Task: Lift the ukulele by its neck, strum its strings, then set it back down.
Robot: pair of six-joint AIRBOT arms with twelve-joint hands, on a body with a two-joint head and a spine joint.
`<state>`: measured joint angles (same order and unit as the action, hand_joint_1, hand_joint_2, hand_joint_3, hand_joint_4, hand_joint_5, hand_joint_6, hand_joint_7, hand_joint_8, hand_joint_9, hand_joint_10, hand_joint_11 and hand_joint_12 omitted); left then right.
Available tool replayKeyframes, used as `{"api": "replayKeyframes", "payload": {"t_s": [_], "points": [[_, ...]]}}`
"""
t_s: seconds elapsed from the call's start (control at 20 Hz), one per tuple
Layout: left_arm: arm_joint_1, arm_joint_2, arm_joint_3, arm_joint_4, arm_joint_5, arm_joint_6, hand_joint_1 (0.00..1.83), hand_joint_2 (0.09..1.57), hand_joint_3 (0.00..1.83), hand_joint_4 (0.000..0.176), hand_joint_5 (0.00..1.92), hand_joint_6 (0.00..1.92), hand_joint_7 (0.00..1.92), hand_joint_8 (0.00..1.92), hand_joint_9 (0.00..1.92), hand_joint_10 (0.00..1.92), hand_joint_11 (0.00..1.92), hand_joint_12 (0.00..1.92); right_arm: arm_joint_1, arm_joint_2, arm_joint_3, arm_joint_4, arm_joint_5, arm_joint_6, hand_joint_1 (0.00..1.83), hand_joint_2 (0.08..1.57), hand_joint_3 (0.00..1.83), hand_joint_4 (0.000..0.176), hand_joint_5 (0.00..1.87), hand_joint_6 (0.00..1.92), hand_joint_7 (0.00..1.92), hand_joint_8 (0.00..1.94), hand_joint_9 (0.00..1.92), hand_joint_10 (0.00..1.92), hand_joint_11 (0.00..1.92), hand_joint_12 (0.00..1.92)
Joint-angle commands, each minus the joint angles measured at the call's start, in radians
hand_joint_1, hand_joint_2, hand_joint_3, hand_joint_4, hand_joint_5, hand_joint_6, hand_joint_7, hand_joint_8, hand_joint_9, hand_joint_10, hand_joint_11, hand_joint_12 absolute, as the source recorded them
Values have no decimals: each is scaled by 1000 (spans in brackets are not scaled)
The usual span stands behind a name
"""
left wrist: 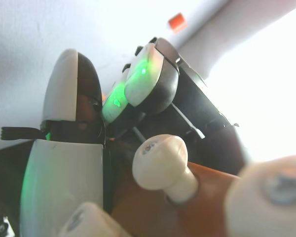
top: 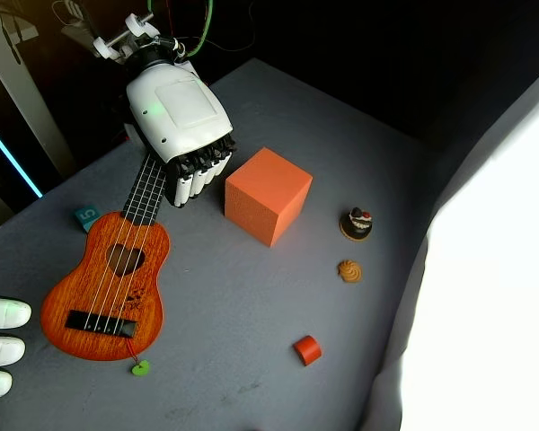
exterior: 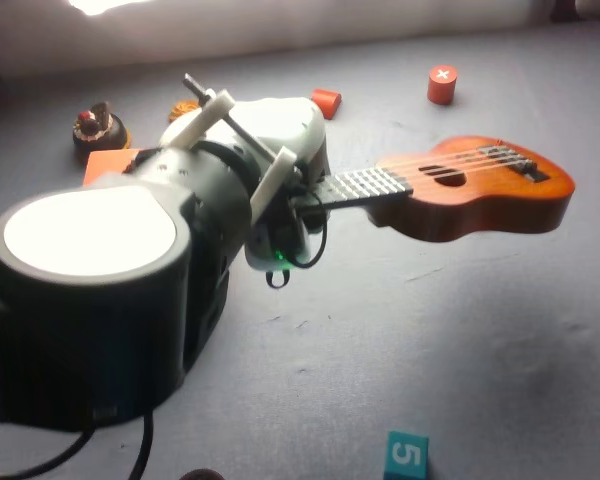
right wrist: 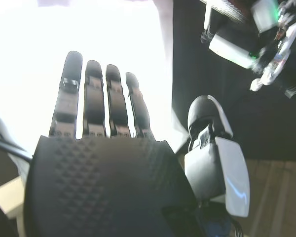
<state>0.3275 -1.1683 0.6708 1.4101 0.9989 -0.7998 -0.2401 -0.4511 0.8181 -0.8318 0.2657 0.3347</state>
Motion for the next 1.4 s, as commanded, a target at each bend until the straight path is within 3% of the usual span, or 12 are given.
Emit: {"api": "replayKeyframes", "payload": {"t_s": [0.0, 0.2, 0.3, 0.5, 1.1, 1.35], "points": [[1, -5, -4, 104, 38, -16, 1528, 1215, 0, 0, 1281, 1921, 1318, 1921, 1398, 1921, 1437, 1921, 7, 4, 2, 30, 76, 3, 14, 1284, 0, 0, 178, 11, 192, 4, 173, 4, 0, 588], [57, -51, 11, 182, 54, -78, 1512, 1202, 0, 0, 1274, 1921, 1316, 1921, 1415, 1921, 1454, 1921, 5, 4, 1, 30, 82, 0, 0, 1286, 0, 0, 169, 5, 189, 0, 166, 3, 0, 549], [76, -79, 32, 216, 54, -98, 1517, 1215, 0, 0, 1268, 1921, 1308, 1921, 1412, 1921, 1449, 1921, 4, 4, 1, 30, 84, -2, 5, 1285, 0, 0, 179, 8, 208, 4, 182, 9, 0, 655], [110, -138, 89, 275, 53, -120, 1494, 1221, 3, 0, 1270, 1921, 1307, 1921, 1398, 1921, 1439, 1921, 0, 0, 1, 30, 84, -6, 22, 1282, 0, 0, 194, 10, 224, 2, 193, 11, 0, 690], [176, -212, 177, 346, 44, -145, 1526, 1205, 0, 0, 1257, 1921, 1285, 1921, 1367, 1921, 1418, 1921, -2, -3, 0, 30, 92, -10, 2, 1282, 1, 0, 183, 3, 210, 7, 173, 1, 0, 665], [196, -227, 201, 358, 38, -163, 1524, 1204, 0, 0, 1251, 1921, 1295, 1921, 1393, 1921, 1439, 1921, -2, -3, 0, 30, 97, -11, 47, 1266, 0, 0, 204, 8, 241, 4, 191, 7, 0, 779]]}}
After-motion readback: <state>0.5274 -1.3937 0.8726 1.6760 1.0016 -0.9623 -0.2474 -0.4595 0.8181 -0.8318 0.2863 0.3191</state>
